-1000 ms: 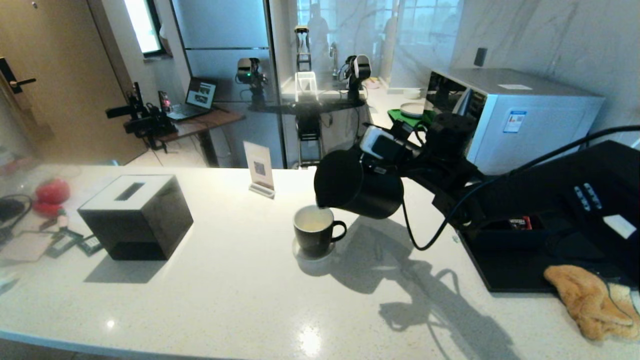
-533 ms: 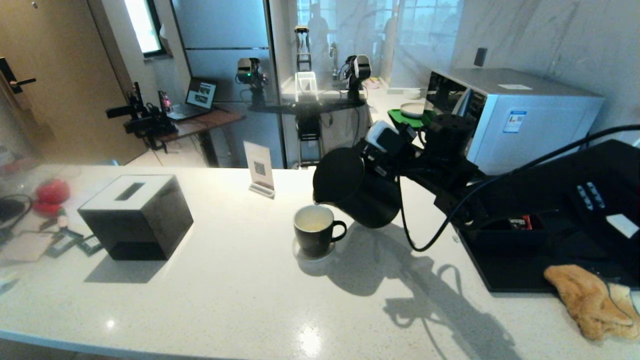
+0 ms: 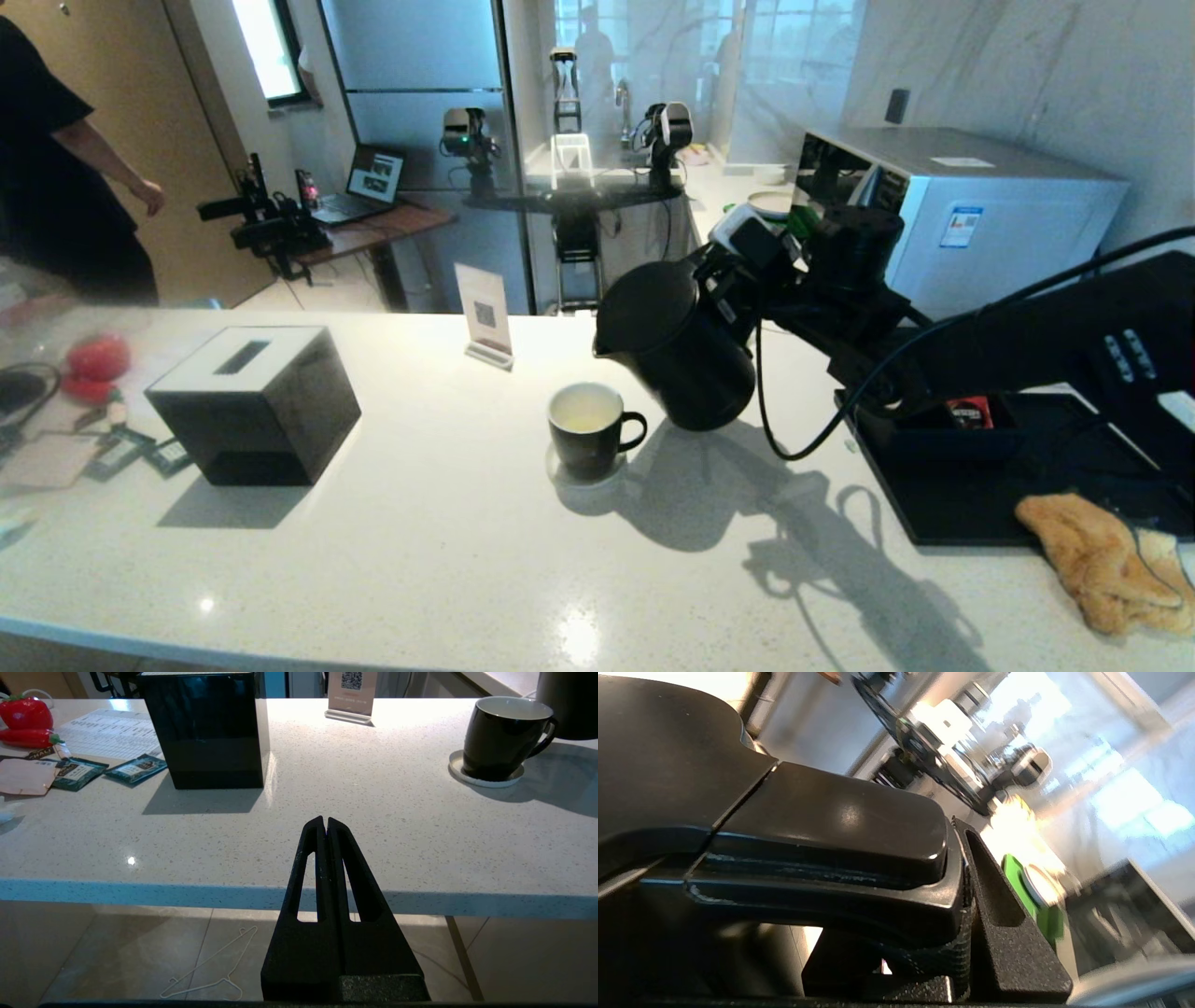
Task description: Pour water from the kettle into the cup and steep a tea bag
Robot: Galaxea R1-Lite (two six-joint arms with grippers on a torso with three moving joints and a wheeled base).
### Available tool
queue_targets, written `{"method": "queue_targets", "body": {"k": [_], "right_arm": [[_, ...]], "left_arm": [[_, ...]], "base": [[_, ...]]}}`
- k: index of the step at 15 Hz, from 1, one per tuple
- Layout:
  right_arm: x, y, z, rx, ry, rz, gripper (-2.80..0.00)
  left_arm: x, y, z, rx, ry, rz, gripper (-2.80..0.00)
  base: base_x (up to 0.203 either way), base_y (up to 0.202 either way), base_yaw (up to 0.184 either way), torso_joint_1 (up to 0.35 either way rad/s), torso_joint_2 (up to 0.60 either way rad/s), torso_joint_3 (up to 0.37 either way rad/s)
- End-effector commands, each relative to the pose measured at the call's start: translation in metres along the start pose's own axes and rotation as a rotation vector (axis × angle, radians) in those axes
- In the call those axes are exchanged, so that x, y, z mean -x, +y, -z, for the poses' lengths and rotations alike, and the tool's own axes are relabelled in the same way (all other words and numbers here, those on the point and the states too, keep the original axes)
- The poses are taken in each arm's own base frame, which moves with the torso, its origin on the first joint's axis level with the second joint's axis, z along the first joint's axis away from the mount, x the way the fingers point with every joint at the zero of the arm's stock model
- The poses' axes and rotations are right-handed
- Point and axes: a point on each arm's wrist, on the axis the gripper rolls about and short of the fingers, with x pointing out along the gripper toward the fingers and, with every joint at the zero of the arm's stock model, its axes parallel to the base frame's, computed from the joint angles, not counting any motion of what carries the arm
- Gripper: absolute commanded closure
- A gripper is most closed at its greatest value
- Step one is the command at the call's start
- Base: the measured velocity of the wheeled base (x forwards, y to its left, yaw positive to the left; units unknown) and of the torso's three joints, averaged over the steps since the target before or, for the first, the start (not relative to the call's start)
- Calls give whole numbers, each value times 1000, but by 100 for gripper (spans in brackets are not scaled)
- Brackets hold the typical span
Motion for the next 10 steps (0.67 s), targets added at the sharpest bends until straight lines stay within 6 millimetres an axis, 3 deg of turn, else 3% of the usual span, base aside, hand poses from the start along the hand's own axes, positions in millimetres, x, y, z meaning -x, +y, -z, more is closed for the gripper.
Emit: {"method": "queue_targets", "body": {"k": [1,7,10], "right_arm": [[2,-8,4,4,5,19,0],[10,-36,17,-63,92,83,0],[17,-49,19,-202,200,182,0]], "left_arm": [[0,0,0,0,1,-1,0],[0,0,0,0,1,0,0],[0,0,0,0,1,0,0]], "base": [[0,0,0,0,0,0],[0,0,0,0,0,0],[0,0,0,0,0,0]]}}
